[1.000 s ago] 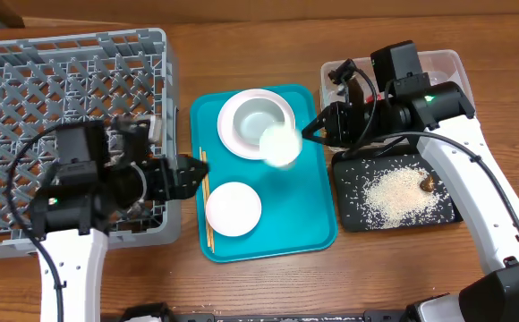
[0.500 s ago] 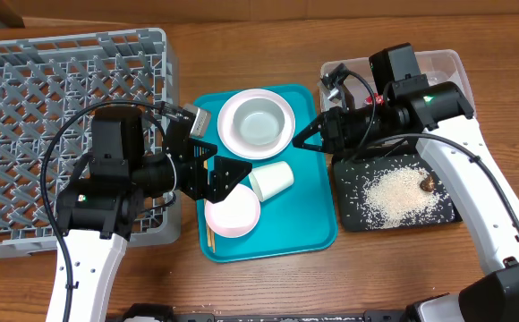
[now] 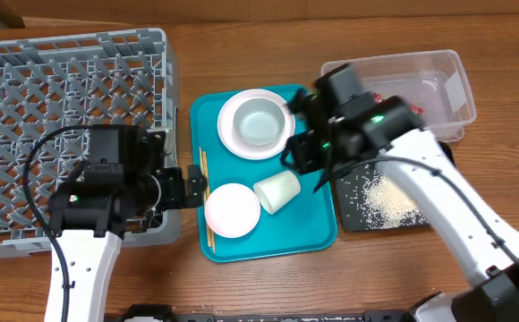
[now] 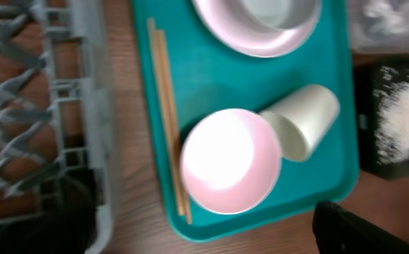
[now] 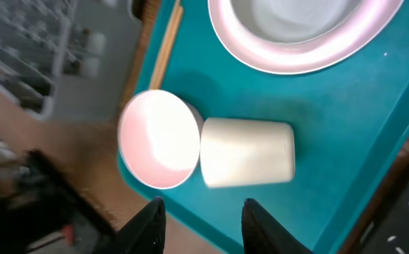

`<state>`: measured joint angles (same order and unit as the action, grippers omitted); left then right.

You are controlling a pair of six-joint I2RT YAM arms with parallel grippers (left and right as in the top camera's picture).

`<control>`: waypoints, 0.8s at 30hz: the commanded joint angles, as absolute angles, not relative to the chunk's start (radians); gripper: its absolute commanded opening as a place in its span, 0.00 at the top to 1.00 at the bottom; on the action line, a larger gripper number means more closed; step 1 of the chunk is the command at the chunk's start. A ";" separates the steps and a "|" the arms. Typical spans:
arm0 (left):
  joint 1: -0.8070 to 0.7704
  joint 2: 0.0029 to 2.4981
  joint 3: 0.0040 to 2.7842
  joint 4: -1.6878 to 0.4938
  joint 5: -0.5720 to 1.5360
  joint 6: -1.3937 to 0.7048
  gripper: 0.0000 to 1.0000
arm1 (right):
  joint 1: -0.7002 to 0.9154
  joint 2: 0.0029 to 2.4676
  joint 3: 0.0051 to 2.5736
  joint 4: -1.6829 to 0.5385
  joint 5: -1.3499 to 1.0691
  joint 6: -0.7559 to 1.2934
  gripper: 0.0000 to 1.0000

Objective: Sort waste into correct bins and load items into the dishwasher

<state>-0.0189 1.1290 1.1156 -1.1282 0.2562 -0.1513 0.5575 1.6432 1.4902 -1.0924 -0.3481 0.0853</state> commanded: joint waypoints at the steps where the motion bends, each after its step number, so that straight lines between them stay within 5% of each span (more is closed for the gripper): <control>1: 0.014 1.126 1.132 -1.134 0.172 -0.183 0.00 | 0.638 1.694 1.491 -1.090 -0.185 0.081 0.63; 8: 0.103 1.126 1.132 -1.134 0.173 -0.184 0.00 | 0.779 1.827 1.481 -1.122 0.029 0.208 0.70; 24: 0.159 1.126 1.132 -1.128 0.173 -0.180 0.00 | 0.830 1.854 1.353 -1.151 0.150 0.352 0.65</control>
